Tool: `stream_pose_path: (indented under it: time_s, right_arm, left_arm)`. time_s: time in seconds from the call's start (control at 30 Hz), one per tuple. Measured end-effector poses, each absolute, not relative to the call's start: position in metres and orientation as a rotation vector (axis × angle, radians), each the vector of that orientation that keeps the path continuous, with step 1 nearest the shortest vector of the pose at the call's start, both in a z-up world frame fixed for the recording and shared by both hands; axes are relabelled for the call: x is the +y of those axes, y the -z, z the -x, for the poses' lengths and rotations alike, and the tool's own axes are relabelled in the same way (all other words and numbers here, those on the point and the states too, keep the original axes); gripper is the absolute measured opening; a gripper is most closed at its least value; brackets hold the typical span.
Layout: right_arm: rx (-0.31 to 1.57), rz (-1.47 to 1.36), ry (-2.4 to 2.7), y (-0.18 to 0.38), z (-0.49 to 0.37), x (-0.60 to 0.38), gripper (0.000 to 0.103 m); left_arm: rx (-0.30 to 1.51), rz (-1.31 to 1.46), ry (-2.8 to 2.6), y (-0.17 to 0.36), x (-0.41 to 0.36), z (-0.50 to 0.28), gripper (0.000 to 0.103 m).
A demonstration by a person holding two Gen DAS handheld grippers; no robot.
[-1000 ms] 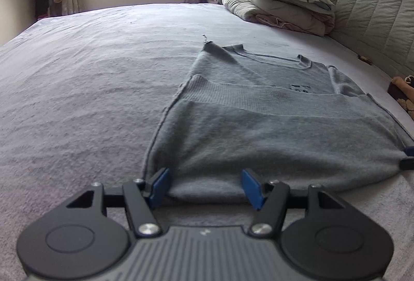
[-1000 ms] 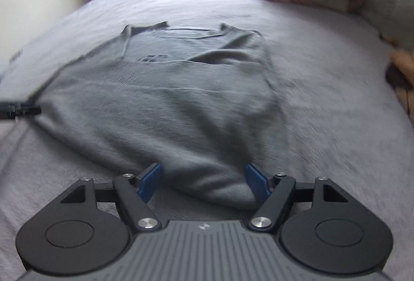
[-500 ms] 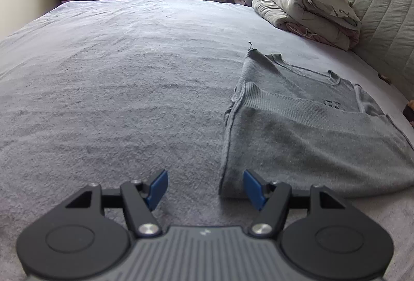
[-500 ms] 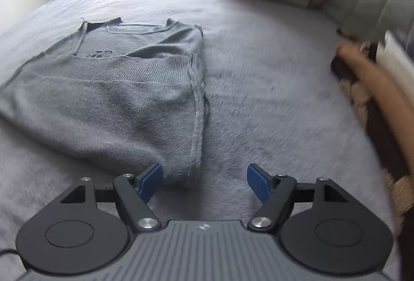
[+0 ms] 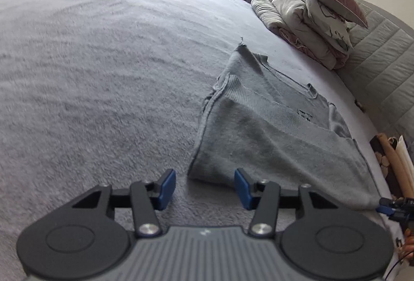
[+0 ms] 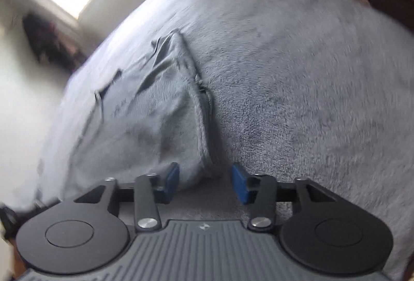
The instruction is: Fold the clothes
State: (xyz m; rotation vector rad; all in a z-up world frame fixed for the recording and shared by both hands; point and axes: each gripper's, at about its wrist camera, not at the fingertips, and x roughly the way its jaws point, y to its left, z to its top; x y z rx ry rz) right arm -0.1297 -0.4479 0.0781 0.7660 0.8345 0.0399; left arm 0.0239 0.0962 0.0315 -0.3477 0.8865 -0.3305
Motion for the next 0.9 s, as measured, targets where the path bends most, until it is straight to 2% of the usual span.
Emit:
stream_pose_path:
  time_s: [0.1,0.23,0.37,0.4,0.43,0.9]
  right_arm:
    - [0.830,-0.833,-0.043,-0.071,0.130,-0.449,0.033]
    - [0.823,-0.894,-0.062,-0.064,0.129,-0.446,0.029]
    - [0.812,-0.941,-0.047,-0.060,0.127,-0.444,0.020]
    - [0.810,-0.949,-0.041,-0.060,0.128,-0.444,0.018]
    - [0.804,-0.950,-0.033,-0.060,0.129,-0.444,0.016]
    - [0.534,-1.014,0.031,-0.102,0.130,-0.450,0.013]
  left_arm:
    - [0.902,0.403,0.323,-0.026,0.096,-0.027,0.040]
    - [0.903,0.491,0.315,-0.020,0.100,-0.033,0.039]
    - [0.898,0.545,0.308,-0.014,0.098,-0.037,0.039]
    - [0.896,0.552,0.299,-0.014,0.097,-0.037,0.032]
    - [0.900,0.554,0.281,-0.013,0.097,-0.038,0.009]
    - [0.782,0.671,0.280,-0.060,0.098,-0.048,0.008]
